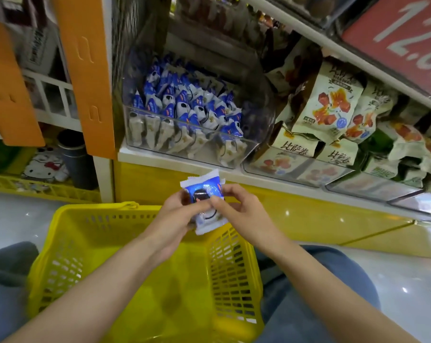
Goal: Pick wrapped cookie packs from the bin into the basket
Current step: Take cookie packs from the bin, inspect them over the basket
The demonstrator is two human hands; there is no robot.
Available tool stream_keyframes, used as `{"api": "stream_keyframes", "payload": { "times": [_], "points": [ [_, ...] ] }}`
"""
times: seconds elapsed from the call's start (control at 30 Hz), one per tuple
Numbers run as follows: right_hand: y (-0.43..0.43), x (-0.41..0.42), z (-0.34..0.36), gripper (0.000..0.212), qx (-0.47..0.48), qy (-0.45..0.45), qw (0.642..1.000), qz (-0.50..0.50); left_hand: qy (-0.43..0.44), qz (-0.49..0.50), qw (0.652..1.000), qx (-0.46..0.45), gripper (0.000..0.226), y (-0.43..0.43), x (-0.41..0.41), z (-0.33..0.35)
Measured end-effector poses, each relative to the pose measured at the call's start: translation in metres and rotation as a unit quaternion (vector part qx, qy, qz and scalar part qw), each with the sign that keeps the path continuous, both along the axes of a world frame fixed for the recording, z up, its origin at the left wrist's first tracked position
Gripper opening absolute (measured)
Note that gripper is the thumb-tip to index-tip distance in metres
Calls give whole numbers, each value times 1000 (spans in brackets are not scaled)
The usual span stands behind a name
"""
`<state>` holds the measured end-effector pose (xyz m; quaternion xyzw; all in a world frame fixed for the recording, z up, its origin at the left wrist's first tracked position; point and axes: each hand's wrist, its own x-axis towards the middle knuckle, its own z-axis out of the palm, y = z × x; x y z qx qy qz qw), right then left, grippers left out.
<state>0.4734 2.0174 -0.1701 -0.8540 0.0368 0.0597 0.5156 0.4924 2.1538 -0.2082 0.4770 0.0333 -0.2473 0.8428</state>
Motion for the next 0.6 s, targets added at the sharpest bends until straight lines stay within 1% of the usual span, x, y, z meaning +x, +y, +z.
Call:
{"api": "stream_keyframes", "payload": {
  "times": [0.03, 0.1, 0.17, 0.27, 0.33, 0.37, 0.43, 0.5, 0.57, 0.6],
  "points": [
    [0, 1, 2, 10, 4, 2, 1000, -5, -11, 0, 1000, 1, 44, -1, -1, 0],
    [-1, 4, 9, 4, -12, -21, 1000, -16, 2, 15, 999, -33, 40, -1, -1, 1],
    [-2, 7, 18, 6, -48, -43, 998, -18, 9, 27, 997, -73, 36, -1, 1, 3],
    [1, 9, 31, 10, -82, -78, 994, -12, -10, 42, 994, -103, 33, -1, 3, 9],
    [6, 13, 43, 4, -70, -102, 992, -3, -9, 65, 992, -109, 33, 1, 7, 12],
    [8, 17, 50, 5, -59, -116, 991, 0, 3, 75, 991, -111, 33, 3, 10, 14],
    [9, 31, 65, 12, -50, -160, 986, -22, 33, 111, 988, -100, 25, 7, 16, 15],
    [8, 52, 79, 14, -57, -208, 974, -76, 50, 140, 986, -76, 15, 13, 20, 16],
    [8, 77, 87, 12, -90, -238, 959, -122, 54, 149, 986, -48, 12, 15, 22, 17],
    [7, 90, 88, 11, -120, -240, 954, -135, 55, 147, 987, -34, 11, 14, 21, 19]
  ]
}}
